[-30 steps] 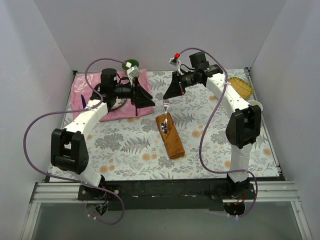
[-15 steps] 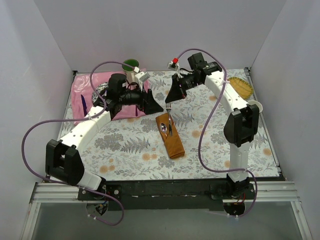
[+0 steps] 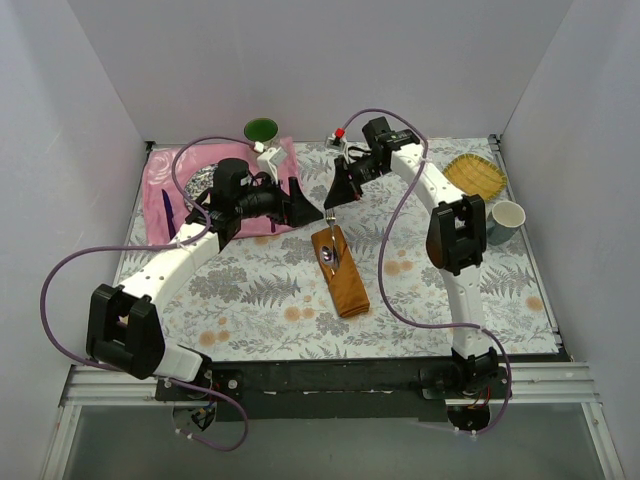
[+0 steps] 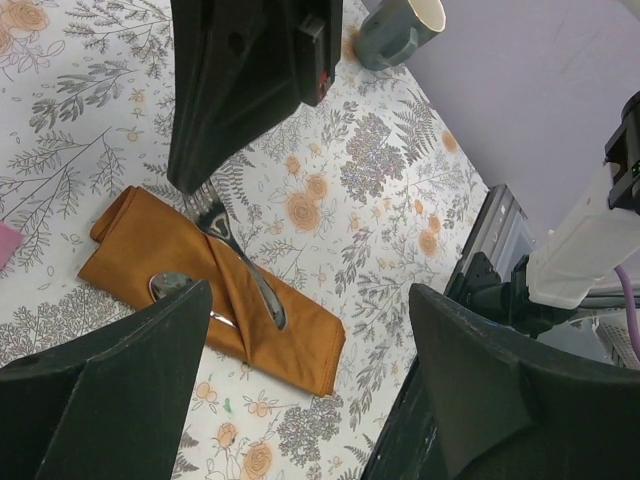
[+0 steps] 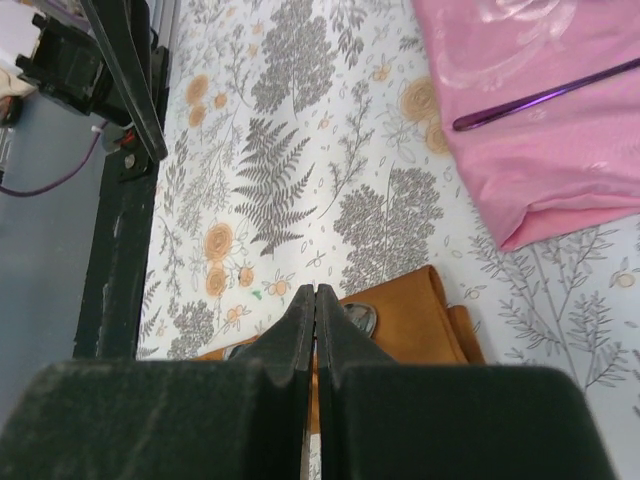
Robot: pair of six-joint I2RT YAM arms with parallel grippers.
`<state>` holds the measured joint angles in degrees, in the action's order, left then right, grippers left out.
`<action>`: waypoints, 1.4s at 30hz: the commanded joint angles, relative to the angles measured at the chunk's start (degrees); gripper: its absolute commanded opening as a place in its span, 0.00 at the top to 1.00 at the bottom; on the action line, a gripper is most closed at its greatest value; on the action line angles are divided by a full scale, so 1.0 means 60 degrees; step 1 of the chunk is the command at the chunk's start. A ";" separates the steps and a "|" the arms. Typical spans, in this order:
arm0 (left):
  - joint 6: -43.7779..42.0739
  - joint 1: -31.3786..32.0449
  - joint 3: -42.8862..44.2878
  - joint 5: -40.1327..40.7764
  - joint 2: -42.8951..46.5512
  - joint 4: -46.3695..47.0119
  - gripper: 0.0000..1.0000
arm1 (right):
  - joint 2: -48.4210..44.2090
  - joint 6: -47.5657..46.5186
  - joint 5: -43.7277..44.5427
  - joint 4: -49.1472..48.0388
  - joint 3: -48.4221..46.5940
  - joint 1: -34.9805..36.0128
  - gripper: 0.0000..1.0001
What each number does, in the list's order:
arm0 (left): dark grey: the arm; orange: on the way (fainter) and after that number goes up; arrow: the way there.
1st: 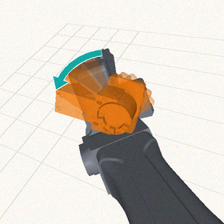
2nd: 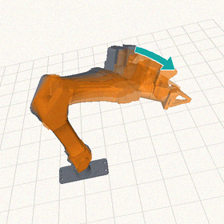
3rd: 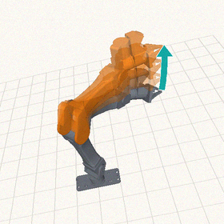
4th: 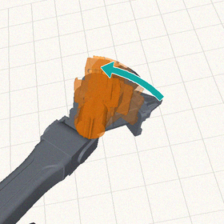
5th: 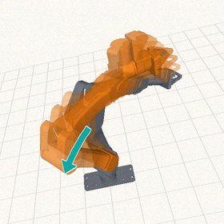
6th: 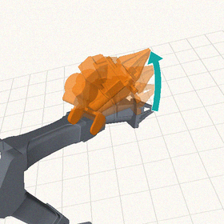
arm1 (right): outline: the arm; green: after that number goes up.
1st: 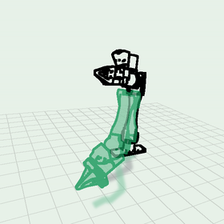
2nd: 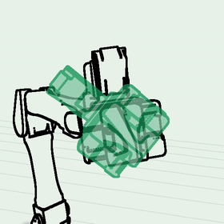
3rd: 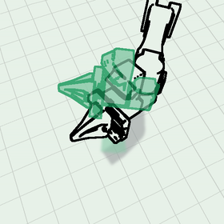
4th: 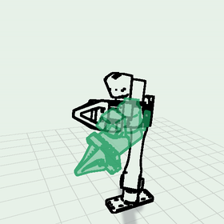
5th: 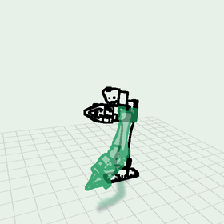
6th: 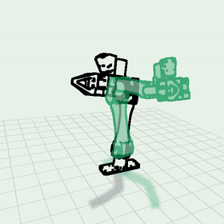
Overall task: Fold the napkin into a case and place the utensils inside
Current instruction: Pass from the right arm to the left
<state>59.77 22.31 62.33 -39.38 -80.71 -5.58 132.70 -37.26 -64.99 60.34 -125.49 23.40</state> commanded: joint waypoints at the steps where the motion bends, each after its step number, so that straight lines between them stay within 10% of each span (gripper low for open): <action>1: -0.0322 -0.0011 -0.0104 -0.0220 0.0473 -0.0094 0.21 | -0.0115 0.0585 -0.1018 -0.1573 -0.0223 -0.0223 0.99; 12: 0.0820 -0.1212 0.0071 -0.1140 -0.0537 0.0374 0.37 | -0.0450 0.0159 -0.0945 -0.1339 -0.0125 -0.0311 0.99; 19: 0.0776 -0.1198 -0.0470 -0.2651 -0.0786 0.2731 0.47 | -0.1549 0.0744 -0.1779 -0.1208 0.0670 -0.0238 0.99; 42: 0.0043 -0.0495 0.0262 -0.3047 -0.1622 0.3157 0.62 | -0.2137 0.1742 -0.2542 -0.1223 0.1037 0.0172 0.99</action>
<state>60.42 18.94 61.76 -56.16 -90.67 11.64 122.45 -27.11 -78.22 52.47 -119.17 23.81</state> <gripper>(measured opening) 0.391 0.024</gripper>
